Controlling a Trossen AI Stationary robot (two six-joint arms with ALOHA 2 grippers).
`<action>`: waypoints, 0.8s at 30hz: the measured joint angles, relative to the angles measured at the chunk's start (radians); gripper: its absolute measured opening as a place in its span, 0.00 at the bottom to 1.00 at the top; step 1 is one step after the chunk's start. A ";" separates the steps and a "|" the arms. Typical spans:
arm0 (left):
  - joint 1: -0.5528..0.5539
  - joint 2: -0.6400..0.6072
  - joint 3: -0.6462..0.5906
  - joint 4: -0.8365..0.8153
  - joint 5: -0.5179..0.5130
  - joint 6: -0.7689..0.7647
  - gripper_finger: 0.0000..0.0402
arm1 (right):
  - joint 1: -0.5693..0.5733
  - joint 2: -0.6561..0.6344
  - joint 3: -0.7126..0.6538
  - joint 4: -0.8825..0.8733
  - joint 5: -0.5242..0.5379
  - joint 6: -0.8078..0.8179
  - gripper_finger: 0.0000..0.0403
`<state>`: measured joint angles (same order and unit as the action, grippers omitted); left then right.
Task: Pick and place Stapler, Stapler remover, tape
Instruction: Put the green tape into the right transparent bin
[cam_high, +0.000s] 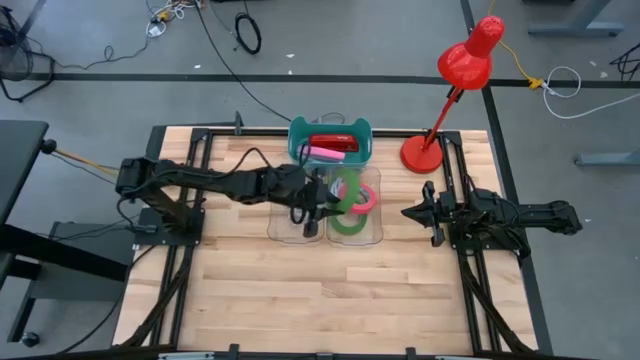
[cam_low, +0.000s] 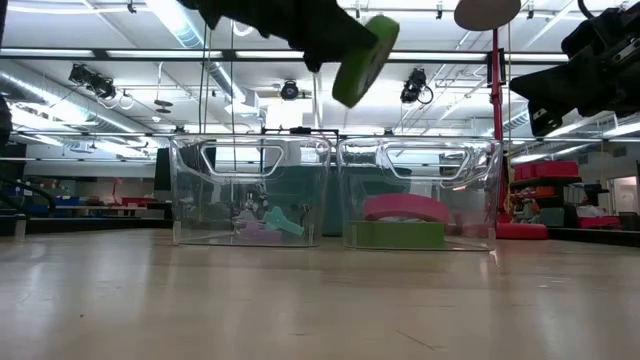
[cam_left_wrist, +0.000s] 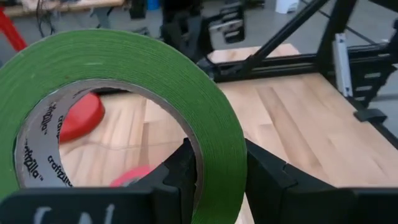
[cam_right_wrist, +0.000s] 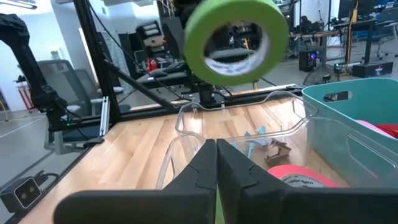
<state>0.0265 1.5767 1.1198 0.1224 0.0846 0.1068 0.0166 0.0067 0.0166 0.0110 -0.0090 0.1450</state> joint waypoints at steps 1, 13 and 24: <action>0.006 0.012 0.000 0.005 0.000 -0.018 0.29 | 0.000 0.000 0.000 -0.001 0.000 0.000 0.02; 0.049 0.138 -0.001 0.064 0.096 -0.070 0.29 | 0.000 0.000 0.000 -0.003 0.000 -0.001 0.02; 0.054 0.204 0.000 0.114 0.295 -0.072 0.29 | 0.000 0.000 0.000 -0.003 0.000 0.000 0.02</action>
<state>0.0804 1.7806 1.1194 0.2362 0.3798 0.0351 0.0169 0.0071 0.0163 0.0078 -0.0086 0.1448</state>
